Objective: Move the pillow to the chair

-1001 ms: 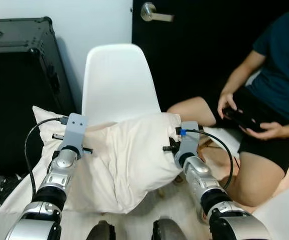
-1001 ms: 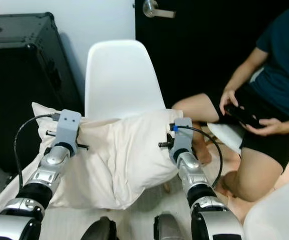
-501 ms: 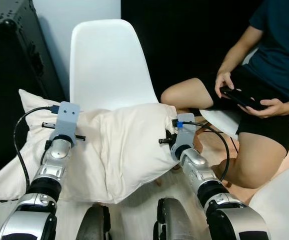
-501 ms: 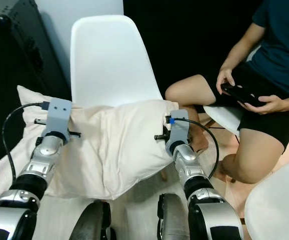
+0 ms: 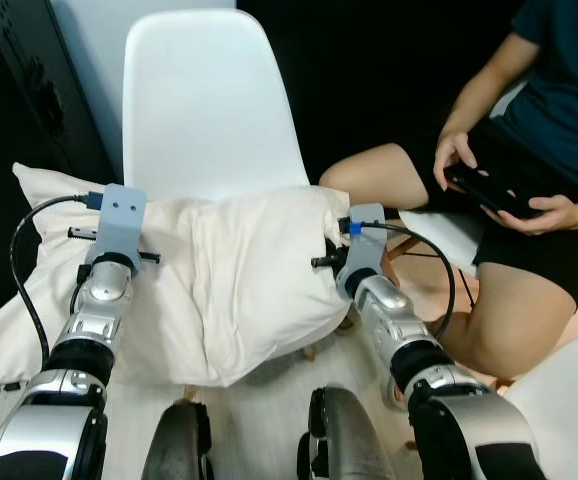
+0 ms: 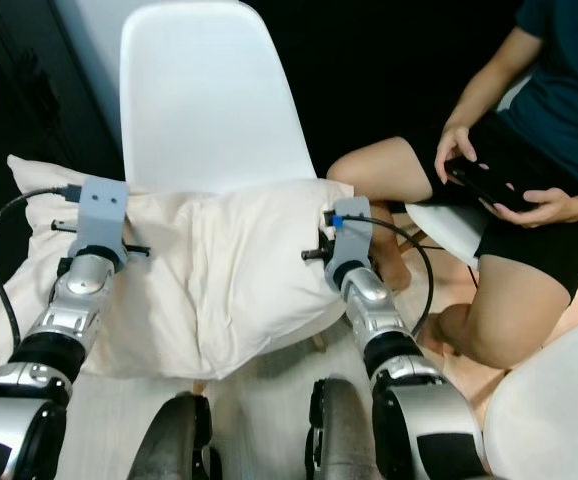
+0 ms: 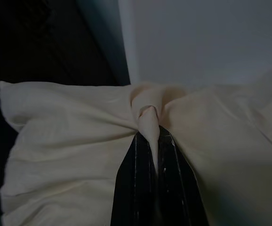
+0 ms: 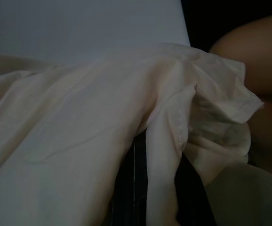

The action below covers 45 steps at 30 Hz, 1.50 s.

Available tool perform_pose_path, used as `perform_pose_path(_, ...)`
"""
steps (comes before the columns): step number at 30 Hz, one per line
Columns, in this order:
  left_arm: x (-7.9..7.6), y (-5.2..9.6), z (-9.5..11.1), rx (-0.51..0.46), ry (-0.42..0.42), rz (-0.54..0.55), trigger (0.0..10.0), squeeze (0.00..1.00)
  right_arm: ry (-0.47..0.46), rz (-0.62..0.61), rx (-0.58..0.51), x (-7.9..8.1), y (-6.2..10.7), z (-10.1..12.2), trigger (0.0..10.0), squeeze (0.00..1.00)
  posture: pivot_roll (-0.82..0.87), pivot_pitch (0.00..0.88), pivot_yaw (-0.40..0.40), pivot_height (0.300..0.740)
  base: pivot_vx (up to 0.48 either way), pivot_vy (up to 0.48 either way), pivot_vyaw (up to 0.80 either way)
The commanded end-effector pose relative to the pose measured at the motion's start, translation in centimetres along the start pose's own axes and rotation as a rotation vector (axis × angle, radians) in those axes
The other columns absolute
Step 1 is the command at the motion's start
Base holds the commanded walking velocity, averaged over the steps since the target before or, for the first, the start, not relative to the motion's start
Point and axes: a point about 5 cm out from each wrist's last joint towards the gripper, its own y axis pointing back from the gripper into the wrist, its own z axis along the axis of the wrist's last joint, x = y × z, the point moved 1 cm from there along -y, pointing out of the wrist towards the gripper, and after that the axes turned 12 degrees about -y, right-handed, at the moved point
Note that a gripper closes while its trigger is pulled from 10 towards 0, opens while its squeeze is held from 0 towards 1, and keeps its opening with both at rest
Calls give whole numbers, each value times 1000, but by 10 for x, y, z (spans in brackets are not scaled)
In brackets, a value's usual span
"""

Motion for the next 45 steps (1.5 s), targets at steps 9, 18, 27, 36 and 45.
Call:
perform_pose_path(9, -3, -21, 43, -130, 16, -37, 10000, 0, -1, -23, -77, 3, -8, 23, 10000, 0, 2, 369, -97, 579, 0, 0, 0)
perform_pose_path(18, -10, -21, 29, -10, 2, -60, 10000, 0, 4, -23, -59, 7, -10, 22, 10000, 0, 1, 370, -94, 579, 0, 0, 0)
perform_pose_path(27, -15, -12, 3, 91, -16, -90, 10000, 1000, -110, 58, -72, 12, -10, 22, 10000, 1000, 1, 357, -97, 579, 0, 0, 0)
perform_pose_path(36, -14, -5, -3, 64, -24, -83, 10000, 1000, -147, 95, -87, 11, -10, 27, 10000, 1000, -4, 338, -90, 579, 0, 0, 0)
perform_pose_path(45, -6, 0, -14, 85, -19, -64, 10000, 1000, -185, 166, -41, 3, -6, 25, 10000, 1000, -9, 334, -90, 579, 0, 0, 0)
